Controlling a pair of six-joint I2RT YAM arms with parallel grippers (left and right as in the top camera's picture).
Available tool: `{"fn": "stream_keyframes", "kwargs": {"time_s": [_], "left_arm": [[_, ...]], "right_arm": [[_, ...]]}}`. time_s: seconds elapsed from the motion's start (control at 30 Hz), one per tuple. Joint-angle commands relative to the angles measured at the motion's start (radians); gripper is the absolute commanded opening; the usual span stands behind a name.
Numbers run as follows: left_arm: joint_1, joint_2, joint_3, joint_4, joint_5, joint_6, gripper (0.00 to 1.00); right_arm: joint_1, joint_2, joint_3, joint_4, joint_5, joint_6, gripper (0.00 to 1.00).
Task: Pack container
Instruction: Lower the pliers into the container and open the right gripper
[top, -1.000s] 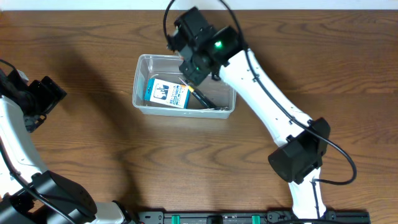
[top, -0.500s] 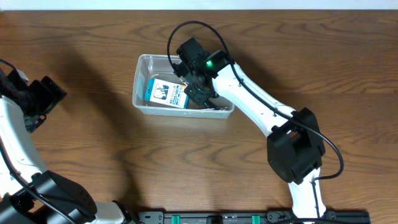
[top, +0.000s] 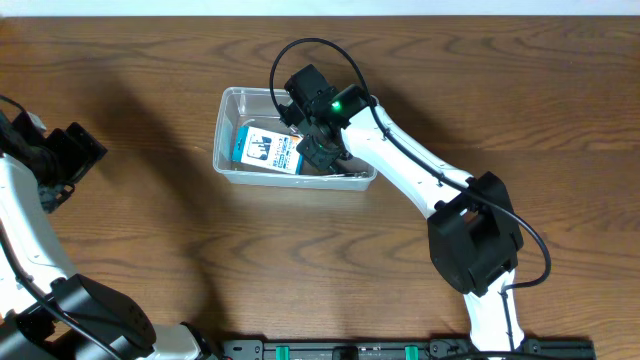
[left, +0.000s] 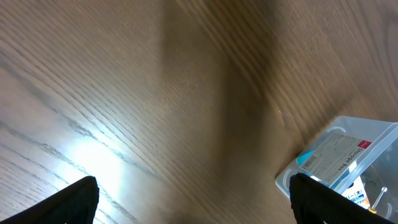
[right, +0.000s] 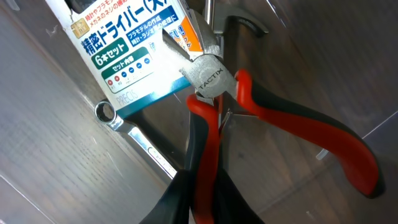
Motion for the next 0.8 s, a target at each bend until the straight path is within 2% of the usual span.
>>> {"fn": "stream_keyframes", "kwargs": {"time_s": [0.0, 0.1, 0.2, 0.47, 0.6, 0.77], "left_arm": [[-0.004, -0.009, 0.011, -0.003, -0.005, 0.018, 0.91], [-0.004, -0.009, 0.011, -0.003, -0.005, 0.017, 0.91], [-0.004, -0.009, 0.011, -0.003, -0.005, 0.018, 0.91], [-0.004, -0.009, 0.011, -0.003, -0.005, 0.018, 0.91], [-0.004, -0.009, 0.011, -0.003, -0.005, 0.018, 0.9], [-0.004, -0.009, 0.011, -0.003, -0.005, 0.017, 0.9]], "right_arm": [[0.009, -0.005, -0.005, 0.003, 0.0, -0.013, 0.23], [0.008, -0.005, -0.005, 0.003, 0.001, -0.013, 0.35], [0.008, -0.005, -0.005, 0.003, 0.001, -0.013, 0.41], [0.007, -0.005, 0.005, 0.005, 0.079, -0.004, 0.45], [-0.006, -0.031, 0.093, -0.035, 0.205, 0.109, 0.46], [-0.087, -0.087, 0.29, -0.135, 0.282, 0.239, 0.56]]}}
